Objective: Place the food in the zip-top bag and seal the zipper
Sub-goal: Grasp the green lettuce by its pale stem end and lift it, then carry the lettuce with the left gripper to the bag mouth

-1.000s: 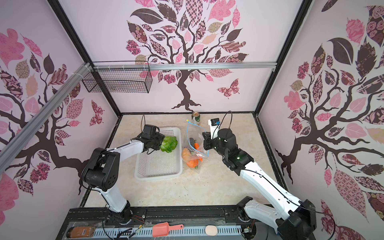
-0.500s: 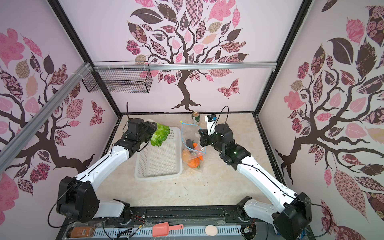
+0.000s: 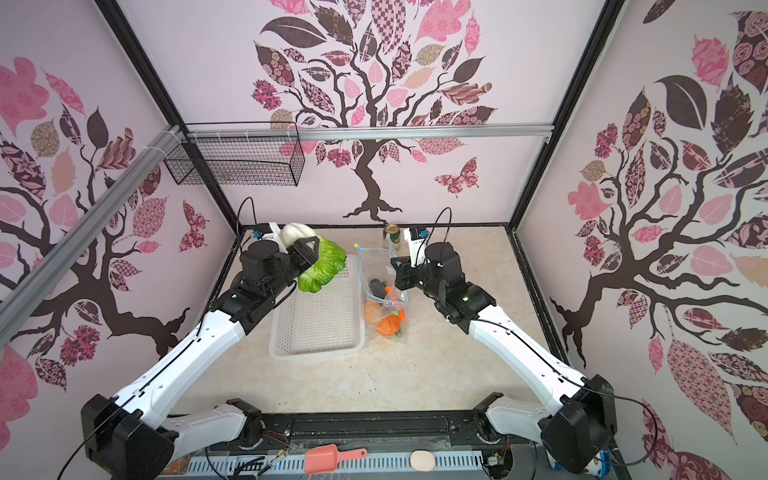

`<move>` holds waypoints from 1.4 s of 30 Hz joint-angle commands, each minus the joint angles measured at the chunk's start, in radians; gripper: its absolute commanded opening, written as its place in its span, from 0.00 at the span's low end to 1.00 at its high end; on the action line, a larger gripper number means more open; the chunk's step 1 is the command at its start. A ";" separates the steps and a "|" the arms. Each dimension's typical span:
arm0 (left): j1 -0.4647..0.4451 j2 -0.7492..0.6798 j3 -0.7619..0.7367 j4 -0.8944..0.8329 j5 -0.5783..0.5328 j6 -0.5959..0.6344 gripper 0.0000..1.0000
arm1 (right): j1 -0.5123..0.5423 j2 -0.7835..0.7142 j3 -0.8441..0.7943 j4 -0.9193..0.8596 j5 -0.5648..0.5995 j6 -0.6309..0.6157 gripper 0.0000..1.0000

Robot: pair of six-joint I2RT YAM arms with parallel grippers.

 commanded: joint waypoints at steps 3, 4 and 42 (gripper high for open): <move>-0.031 -0.047 0.038 0.092 0.024 0.071 0.54 | 0.005 0.056 0.025 0.035 -0.033 0.041 0.00; -0.038 -0.051 0.040 0.098 0.027 0.075 0.54 | 0.004 0.061 0.024 0.041 -0.036 0.049 0.00; -0.294 -0.030 -0.056 0.336 -0.061 -0.332 0.54 | 0.069 -0.110 -0.033 0.102 0.146 0.398 0.00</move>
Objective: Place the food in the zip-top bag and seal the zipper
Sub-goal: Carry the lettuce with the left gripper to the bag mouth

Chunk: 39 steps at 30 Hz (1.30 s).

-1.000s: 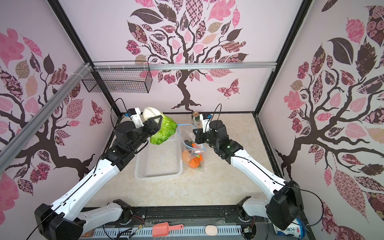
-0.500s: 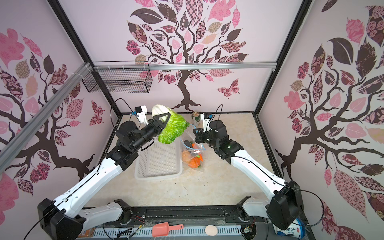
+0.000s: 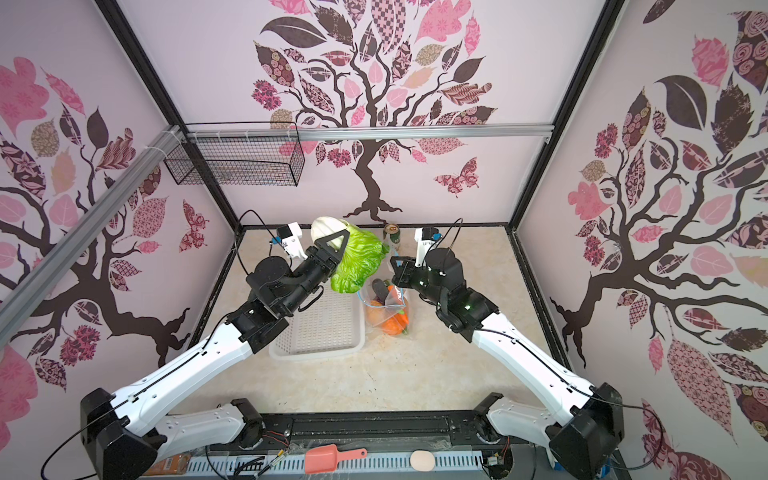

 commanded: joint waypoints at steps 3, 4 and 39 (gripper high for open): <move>-0.015 -0.006 -0.009 -0.021 -0.030 -0.014 0.53 | 0.031 -0.003 0.015 0.048 0.034 0.040 0.00; -0.016 -0.003 -0.004 -0.031 -0.029 -0.012 0.54 | 0.036 0.003 0.015 0.046 0.037 0.040 0.00; -0.087 0.179 0.194 -0.312 -0.247 0.138 0.54 | 0.048 0.043 -0.019 0.078 -0.058 -0.080 0.00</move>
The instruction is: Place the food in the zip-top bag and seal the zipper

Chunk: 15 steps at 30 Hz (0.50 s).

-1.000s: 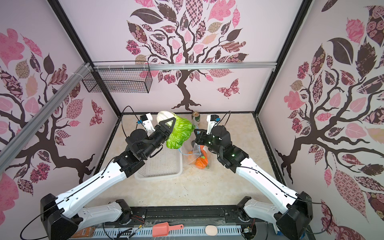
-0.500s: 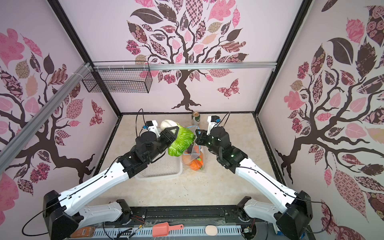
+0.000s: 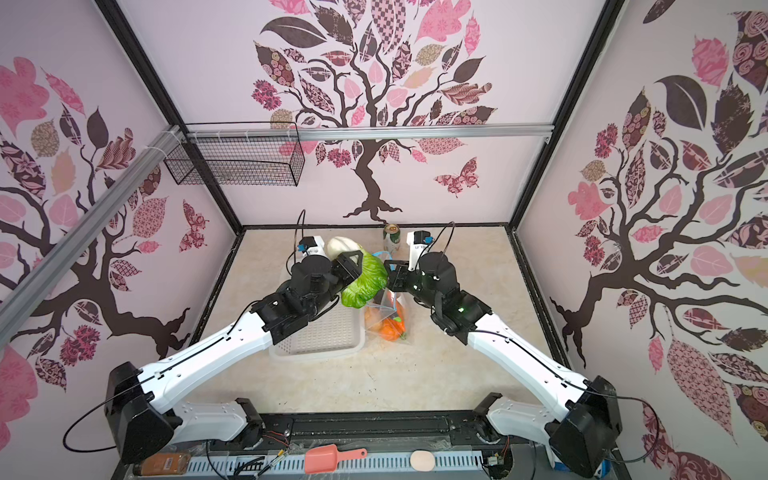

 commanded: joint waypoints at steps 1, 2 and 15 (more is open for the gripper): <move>-0.005 0.028 0.083 0.036 -0.027 0.037 0.54 | 0.005 0.011 0.008 0.016 -0.041 -0.031 0.00; -0.004 0.038 0.094 0.036 -0.026 0.034 0.54 | 0.004 0.009 0.008 0.012 -0.038 -0.032 0.00; -0.038 0.095 0.113 0.054 -0.044 0.135 0.55 | 0.001 -0.036 0.060 -0.081 0.054 -0.182 0.34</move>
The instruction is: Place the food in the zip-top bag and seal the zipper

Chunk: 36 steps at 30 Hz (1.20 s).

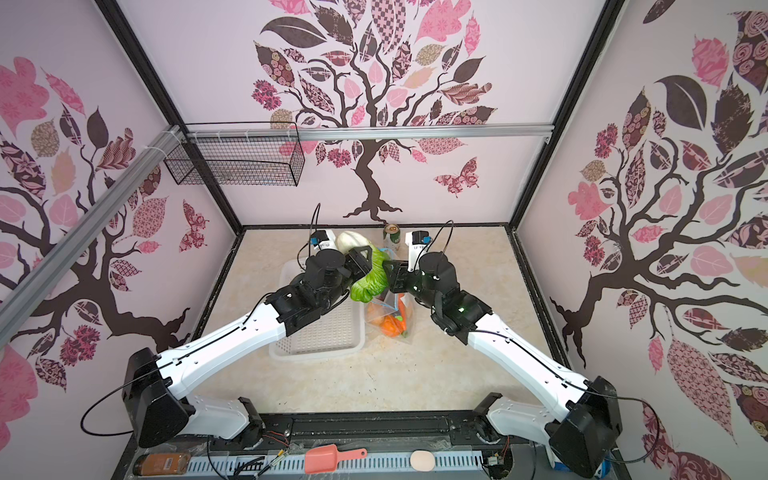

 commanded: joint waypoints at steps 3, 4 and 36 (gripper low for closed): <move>-0.008 0.005 -0.005 0.094 0.020 0.120 0.55 | -0.007 -0.055 0.071 -0.076 0.040 -0.131 0.43; -0.009 0.003 -0.017 0.109 0.028 0.130 0.55 | -0.013 -0.059 0.076 -0.081 0.041 -0.135 0.45; -0.170 0.137 -0.012 0.212 -0.081 0.485 0.63 | -0.096 0.169 0.353 -0.269 -0.134 -0.264 0.86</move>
